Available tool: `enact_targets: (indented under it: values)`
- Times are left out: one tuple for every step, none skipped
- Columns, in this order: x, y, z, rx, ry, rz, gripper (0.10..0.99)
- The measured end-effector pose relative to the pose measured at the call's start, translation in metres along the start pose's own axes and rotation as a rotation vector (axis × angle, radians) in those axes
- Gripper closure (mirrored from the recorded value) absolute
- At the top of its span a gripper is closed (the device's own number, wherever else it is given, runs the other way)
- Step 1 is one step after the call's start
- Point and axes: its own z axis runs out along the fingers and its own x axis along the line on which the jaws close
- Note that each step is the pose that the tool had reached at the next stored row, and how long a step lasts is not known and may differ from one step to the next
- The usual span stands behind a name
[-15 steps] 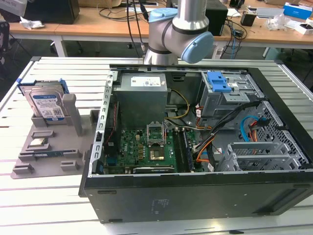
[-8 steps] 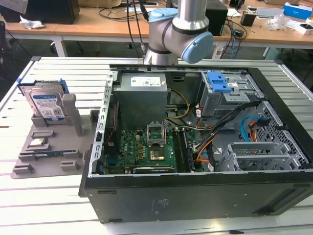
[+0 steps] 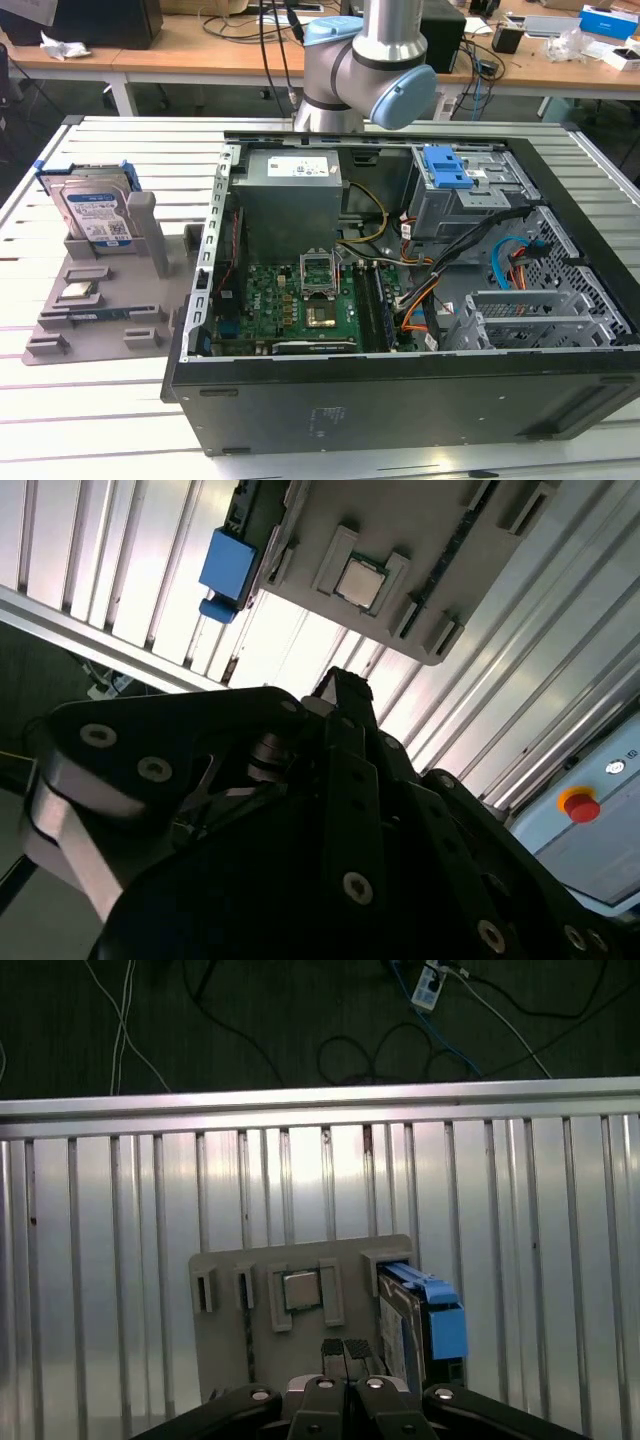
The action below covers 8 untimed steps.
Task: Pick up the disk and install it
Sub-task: 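Pick up the disk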
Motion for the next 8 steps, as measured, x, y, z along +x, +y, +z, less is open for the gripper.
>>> enact_targets:
  values:
    - [0.0000,0.0000,0.0000,0.000,0.0000,0.000,0.984]
    - [0.0000,0.0000,0.0000,0.000,0.0000,0.000,0.984]
    - [0.0000,0.0000,0.0000,0.000,0.0000,0.000,0.984]
    - [0.0000,0.0000,0.0000,0.000,0.0001,0.000,0.925]
    - [0.0000,0.0000,0.0000,0.000,0.0000,0.000,0.859]
    - [0.0000,0.0000,0.0000,0.000,0.0000,0.000,0.792]
    - [0.0000,0.0000,0.0000,0.000,0.0001,0.000,0.733]
    - [0.0000,0.0000,0.0000,0.000,0.0000,0.000,0.671]
